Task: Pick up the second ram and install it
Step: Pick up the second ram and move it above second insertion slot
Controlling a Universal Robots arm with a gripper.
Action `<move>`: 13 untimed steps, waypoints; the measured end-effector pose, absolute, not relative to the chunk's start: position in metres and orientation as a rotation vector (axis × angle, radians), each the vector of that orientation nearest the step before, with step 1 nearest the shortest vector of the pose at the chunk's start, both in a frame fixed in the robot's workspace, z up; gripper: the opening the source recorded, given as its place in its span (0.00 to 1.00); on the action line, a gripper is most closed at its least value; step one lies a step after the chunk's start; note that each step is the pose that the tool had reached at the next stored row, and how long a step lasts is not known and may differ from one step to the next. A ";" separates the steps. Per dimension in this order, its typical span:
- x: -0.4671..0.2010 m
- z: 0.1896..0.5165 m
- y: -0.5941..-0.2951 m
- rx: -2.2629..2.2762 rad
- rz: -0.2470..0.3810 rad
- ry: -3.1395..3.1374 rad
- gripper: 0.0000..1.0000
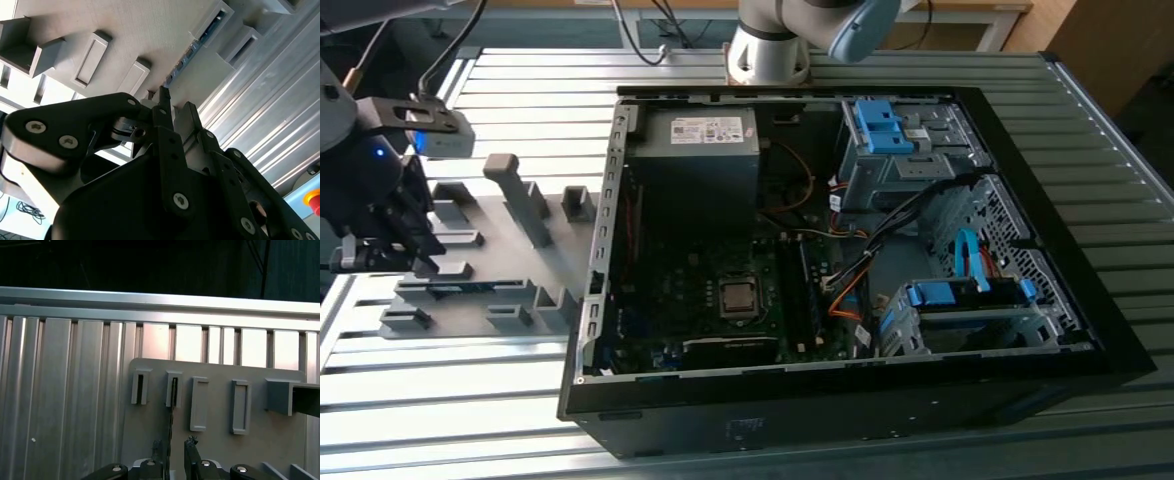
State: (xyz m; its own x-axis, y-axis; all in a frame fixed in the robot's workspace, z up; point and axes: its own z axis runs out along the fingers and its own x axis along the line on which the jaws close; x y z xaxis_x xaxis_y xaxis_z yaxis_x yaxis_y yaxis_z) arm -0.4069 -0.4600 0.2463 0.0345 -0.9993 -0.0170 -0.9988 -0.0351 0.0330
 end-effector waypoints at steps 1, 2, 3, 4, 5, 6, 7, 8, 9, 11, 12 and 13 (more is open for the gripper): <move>-0.407 0.245 -0.460 2.254 -0.055 -2.170 0.31; -0.407 0.243 -0.460 2.257 -0.054 -2.167 0.31; -0.407 0.241 -0.460 2.258 -0.054 -2.165 0.31; -0.407 0.240 -0.460 2.259 -0.054 -2.165 0.31; -0.407 0.238 -0.460 2.259 -0.053 -2.165 0.31; -0.407 0.237 -0.460 2.259 -0.052 -2.165 0.31; -0.407 0.236 -0.460 2.259 -0.051 -2.166 0.31; -0.407 0.236 -0.460 2.259 -0.051 -2.166 0.31; -0.407 0.236 -0.460 2.259 -0.051 -2.166 0.31; -0.407 0.236 -0.460 2.259 -0.051 -2.166 0.31; -0.407 0.236 -0.460 2.259 -0.051 -2.166 0.31; -0.407 0.236 -0.460 2.260 -0.051 -2.166 0.31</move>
